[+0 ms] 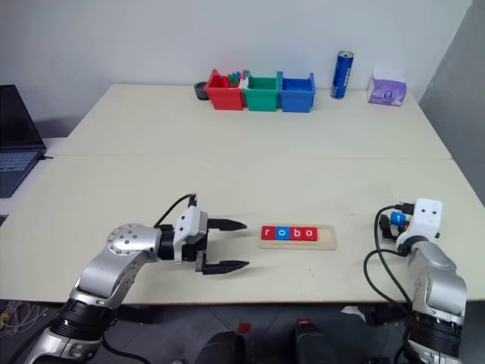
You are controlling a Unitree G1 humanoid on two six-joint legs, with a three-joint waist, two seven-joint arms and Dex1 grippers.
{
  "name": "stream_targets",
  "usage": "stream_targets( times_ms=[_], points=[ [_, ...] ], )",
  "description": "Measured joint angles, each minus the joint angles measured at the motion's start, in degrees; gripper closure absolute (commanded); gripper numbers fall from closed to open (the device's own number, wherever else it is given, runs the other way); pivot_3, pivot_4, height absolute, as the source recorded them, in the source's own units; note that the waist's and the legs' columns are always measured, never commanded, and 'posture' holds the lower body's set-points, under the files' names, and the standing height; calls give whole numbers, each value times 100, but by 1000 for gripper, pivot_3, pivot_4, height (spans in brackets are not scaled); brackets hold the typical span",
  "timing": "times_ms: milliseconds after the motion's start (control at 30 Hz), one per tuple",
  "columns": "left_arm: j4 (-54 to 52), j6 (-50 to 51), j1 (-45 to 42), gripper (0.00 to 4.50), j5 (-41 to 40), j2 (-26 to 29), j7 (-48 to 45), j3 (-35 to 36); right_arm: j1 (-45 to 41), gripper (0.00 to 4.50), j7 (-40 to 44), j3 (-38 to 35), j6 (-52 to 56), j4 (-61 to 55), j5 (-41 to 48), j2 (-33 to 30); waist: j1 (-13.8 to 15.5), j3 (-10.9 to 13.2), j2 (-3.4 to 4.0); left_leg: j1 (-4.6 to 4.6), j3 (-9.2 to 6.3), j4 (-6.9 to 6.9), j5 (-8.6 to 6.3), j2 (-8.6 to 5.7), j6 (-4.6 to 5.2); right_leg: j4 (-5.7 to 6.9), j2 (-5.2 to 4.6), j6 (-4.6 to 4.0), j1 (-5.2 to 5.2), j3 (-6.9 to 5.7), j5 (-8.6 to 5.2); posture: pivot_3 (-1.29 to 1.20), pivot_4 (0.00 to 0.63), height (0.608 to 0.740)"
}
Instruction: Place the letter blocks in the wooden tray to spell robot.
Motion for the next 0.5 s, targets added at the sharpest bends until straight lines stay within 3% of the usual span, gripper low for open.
stream_targets(
  times_ms=[233, 400, 500],
  points=[
    [0, -19, 77, 0, 1, 30, -1, 0, 89, 3023, -173, 216, -47, -79, 0, 7, 26, -7, -9, -1, -5, 1, 0, 1, 0, -2, -5, 1, 5, -1, -1, 0, 150, 740],
    [0, -99, 160, 0, 12, 112, -18, 2, 481, 3031, -273, 253, 145, -643, 1, 42, 31, -7, -9, -4, -9, -4, 0, 4, 0, -4, -6, 0, 3, -4, -2, 0, 150, 740],
    [2, -119, 202, 0, 12, 144, -16, 9, 969, 3031, -430, 446, 334, -1406, 2, 406, 18, -7, -8, -4, -15, -10, 0, 9, 0, -3, -1, -4, 0, -9, -5, 0, 150, 740]
  ],
)
